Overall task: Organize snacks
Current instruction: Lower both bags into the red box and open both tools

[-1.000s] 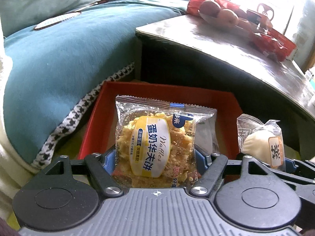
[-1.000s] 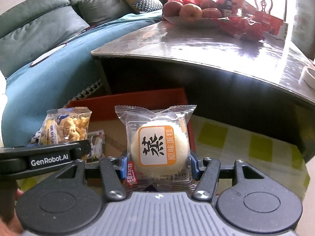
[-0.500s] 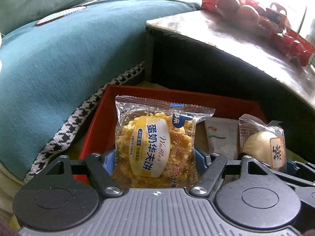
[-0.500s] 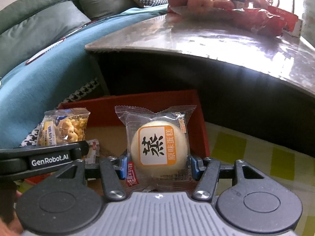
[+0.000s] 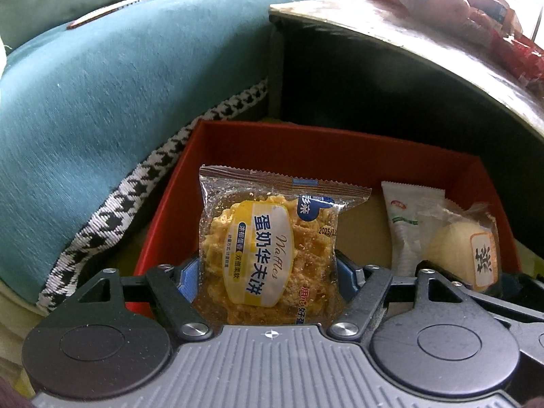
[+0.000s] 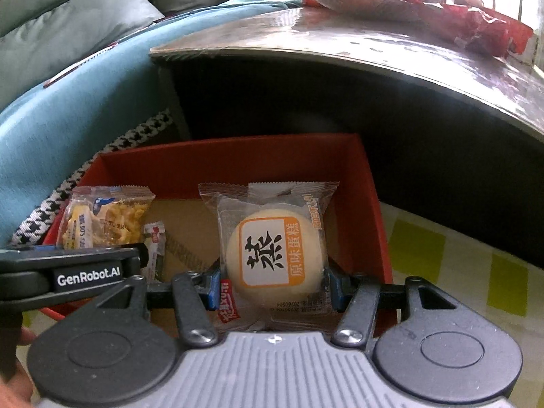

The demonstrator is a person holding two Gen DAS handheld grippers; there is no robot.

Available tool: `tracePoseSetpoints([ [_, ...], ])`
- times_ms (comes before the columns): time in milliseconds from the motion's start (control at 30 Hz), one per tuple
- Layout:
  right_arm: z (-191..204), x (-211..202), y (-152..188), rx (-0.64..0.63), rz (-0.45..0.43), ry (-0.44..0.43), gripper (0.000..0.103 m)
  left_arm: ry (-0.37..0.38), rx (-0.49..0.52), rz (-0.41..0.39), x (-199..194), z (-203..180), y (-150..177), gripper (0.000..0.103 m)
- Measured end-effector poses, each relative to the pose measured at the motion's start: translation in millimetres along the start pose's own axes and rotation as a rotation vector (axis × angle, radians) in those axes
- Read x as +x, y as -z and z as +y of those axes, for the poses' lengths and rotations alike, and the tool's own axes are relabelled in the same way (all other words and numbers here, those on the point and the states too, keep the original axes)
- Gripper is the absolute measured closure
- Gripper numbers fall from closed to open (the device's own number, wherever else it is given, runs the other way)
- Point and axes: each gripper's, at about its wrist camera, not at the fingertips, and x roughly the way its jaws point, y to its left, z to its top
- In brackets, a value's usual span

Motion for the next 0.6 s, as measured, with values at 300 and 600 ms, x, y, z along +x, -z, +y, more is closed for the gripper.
tracePoseSetpoints([
  [300,2.4,1.7,1.3,-0.008,-0.008,-0.004,0.044,-0.018,0.002,0.02,3.6,0.6,2.4,0.022],
  [600,2.4,-7.1,1.2,-0.018,-0.038,-0.003,0.042,-0.018,-0.016,-0.002,-3.1,8.4,-2.2,0.016],
])
